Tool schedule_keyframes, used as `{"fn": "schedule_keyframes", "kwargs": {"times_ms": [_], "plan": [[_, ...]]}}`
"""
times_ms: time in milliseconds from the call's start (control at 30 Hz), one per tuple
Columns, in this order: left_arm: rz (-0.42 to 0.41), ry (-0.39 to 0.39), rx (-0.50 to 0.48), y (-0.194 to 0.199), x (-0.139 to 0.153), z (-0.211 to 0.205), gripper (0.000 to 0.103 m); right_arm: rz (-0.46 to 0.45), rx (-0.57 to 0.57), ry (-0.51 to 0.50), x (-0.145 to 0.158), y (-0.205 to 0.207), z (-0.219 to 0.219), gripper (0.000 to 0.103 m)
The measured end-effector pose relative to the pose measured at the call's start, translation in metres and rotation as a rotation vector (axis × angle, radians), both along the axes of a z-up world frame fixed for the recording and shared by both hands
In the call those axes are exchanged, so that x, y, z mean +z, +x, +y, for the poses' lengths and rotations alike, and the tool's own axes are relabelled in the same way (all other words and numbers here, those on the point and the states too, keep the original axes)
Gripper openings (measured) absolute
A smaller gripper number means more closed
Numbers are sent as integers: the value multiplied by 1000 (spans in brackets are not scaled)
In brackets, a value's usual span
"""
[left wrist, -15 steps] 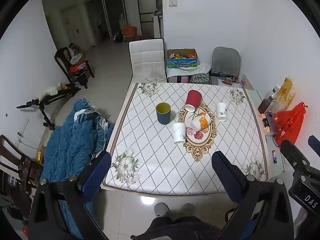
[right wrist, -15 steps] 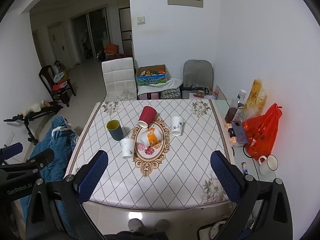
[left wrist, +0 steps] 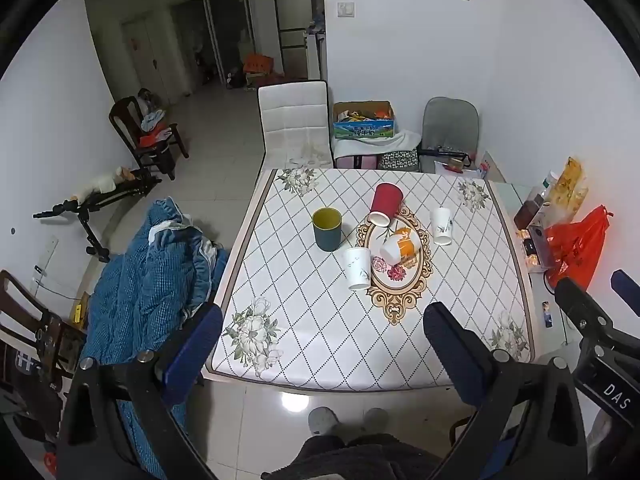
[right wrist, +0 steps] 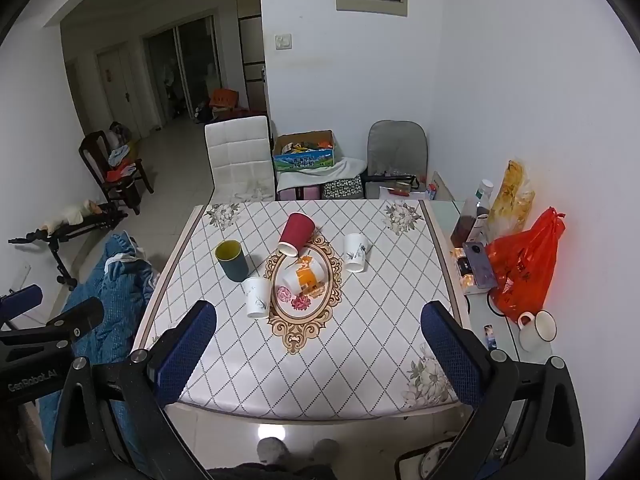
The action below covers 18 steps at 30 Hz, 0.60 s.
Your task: Flip cup upside down
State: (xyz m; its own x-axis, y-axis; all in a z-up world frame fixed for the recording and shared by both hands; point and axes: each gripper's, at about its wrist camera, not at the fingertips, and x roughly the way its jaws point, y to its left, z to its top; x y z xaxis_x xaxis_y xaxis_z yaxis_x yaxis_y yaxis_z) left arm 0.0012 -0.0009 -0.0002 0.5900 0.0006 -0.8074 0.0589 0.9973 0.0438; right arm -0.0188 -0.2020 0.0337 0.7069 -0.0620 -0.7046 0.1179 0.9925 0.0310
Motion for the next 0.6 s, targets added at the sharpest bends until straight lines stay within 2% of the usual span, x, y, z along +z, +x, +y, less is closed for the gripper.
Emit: {"fn": "schedule_keyframes", "kwargs": {"times_ms": [600], "plan": [[-7,-7,0,-1,5,-4,103,-5,-4,13,5,-9,-4,103]]}}
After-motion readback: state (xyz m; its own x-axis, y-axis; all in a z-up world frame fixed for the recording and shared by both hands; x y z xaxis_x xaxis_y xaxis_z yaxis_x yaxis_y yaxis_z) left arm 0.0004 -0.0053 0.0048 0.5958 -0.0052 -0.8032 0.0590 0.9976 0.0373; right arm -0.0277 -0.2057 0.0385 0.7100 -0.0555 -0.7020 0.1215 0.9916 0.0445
